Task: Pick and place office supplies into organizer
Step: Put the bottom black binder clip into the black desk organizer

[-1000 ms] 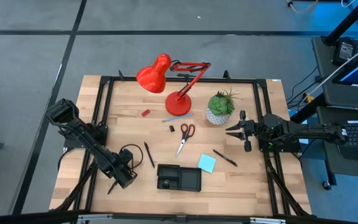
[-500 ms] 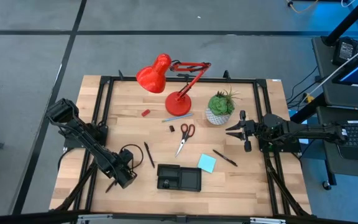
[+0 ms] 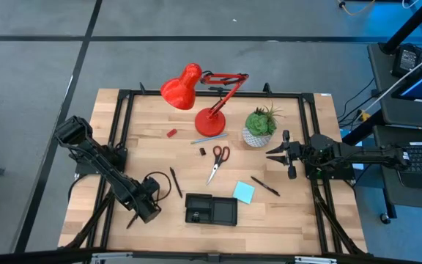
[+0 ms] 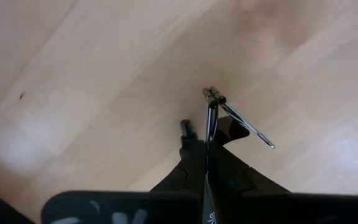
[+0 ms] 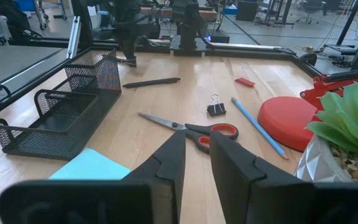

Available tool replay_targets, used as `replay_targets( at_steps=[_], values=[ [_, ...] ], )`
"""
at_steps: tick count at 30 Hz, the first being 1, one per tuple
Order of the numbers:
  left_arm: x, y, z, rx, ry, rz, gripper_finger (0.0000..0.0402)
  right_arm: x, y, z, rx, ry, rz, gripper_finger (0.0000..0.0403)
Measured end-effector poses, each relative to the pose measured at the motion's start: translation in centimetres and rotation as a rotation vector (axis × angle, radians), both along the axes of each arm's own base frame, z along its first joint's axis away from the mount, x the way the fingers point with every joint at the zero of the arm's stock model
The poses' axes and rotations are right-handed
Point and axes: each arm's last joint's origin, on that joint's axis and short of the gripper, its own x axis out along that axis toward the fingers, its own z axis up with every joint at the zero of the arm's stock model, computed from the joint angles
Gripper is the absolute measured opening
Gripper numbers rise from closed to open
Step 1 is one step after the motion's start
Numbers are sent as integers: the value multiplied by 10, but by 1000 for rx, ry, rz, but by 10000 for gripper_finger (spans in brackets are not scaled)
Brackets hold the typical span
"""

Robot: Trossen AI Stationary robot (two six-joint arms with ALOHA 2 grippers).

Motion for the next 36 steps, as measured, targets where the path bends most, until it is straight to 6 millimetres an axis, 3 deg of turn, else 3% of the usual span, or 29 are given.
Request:
replay_targets(
  at_steps=[15, 27, 36],
  values=[
    [21, -13, 23, 58, -228, -211, 5, 0, 0, 0, 0, 0, 0, 78],
    [56, -39, 49, 54, -714, -505, 3, 0, 0, 0, 0, 0, -1, 78],
    [64, -41, 46, 98, -763, -545, 3, 0, 0, 0, 0, 0, 0, 78]
  ],
)
